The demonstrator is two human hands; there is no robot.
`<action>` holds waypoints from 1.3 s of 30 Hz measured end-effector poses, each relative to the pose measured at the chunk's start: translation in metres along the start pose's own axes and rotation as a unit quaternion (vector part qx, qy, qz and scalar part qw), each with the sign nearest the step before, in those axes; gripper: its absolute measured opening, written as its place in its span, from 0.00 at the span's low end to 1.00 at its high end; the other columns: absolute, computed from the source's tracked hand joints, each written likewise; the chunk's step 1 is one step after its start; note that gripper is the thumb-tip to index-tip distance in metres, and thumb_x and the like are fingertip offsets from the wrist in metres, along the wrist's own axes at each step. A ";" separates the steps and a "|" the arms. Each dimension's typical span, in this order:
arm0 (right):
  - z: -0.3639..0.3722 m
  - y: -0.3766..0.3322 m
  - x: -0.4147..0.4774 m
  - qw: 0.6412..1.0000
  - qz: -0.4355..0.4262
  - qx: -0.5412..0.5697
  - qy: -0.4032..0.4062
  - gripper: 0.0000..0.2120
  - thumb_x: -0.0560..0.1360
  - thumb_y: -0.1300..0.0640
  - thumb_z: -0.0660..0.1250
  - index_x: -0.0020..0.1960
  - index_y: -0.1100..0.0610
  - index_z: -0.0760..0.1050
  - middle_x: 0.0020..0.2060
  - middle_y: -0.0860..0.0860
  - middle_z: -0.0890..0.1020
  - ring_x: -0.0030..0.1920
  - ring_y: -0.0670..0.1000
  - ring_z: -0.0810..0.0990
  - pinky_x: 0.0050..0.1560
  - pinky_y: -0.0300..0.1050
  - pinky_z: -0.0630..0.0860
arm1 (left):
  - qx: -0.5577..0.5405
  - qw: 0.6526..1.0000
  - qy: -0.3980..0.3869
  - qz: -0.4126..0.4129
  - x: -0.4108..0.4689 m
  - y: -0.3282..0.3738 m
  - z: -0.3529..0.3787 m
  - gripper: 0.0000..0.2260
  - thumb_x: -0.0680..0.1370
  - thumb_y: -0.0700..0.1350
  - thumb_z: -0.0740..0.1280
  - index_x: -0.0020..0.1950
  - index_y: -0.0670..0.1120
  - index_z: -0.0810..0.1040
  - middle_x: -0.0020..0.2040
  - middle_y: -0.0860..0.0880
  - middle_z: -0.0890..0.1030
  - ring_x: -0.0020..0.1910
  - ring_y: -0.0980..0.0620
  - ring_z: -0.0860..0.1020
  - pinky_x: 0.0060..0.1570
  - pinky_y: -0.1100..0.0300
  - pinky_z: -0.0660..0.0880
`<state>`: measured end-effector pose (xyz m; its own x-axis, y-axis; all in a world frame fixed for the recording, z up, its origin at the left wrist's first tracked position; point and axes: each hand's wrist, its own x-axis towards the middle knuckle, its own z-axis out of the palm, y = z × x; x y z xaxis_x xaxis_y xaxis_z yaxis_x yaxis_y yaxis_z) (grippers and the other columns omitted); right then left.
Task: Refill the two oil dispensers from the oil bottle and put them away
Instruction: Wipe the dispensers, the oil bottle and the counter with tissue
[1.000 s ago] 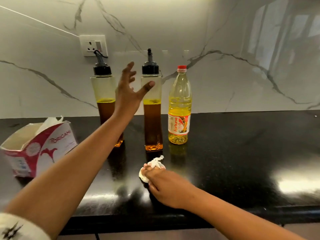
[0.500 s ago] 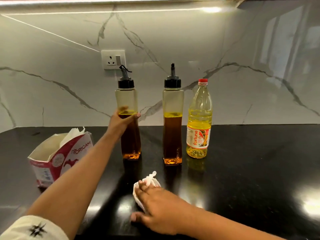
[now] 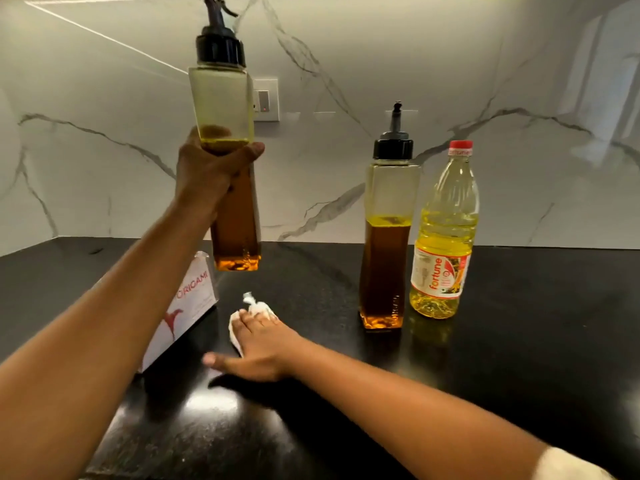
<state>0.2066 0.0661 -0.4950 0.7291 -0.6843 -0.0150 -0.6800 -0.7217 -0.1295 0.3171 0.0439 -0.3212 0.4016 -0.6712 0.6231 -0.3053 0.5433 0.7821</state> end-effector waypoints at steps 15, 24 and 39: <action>0.008 0.018 0.013 0.999 -0.010 -0.019 0.027 0.38 0.78 0.35 0.47 0.76 0.63 0.51 0.76 0.59 0.53 0.76 0.56 0.49 0.75 0.50 0.45 | -0.004 1.000 -0.011 -0.008 0.024 -0.004 -0.047 0.21 0.68 0.54 0.76 0.55 0.49 0.72 0.43 0.52 0.79 0.41 0.53 0.80 0.48 0.51 0.80; -0.005 0.015 0.051 0.993 0.116 -0.020 0.024 0.42 0.74 0.30 0.44 0.64 0.64 0.71 0.66 0.63 0.70 0.70 0.61 0.64 0.70 0.53 0.60 | -0.031 0.999 -0.017 -0.013 0.012 0.007 -0.049 0.22 0.69 0.53 0.76 0.57 0.46 0.74 0.39 0.52 0.80 0.37 0.55 0.81 0.44 0.53 0.82; 0.003 -0.064 -0.046 0.999 -0.035 0.012 0.024 0.35 0.78 0.36 0.50 0.68 0.64 0.66 0.67 0.62 0.69 0.69 0.59 0.65 0.69 0.51 0.59 | -0.022 1.000 -0.014 -0.015 -0.021 0.052 -0.068 0.28 0.67 0.56 0.76 0.61 0.45 0.74 0.44 0.52 0.81 0.43 0.54 0.82 0.45 0.55 0.82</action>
<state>0.2167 0.1437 -0.4896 0.7702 -0.6364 0.0431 -0.6245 -0.7661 -0.1517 0.3514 0.1205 -0.2947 0.3847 -0.7008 0.6007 -0.2556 0.5444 0.7989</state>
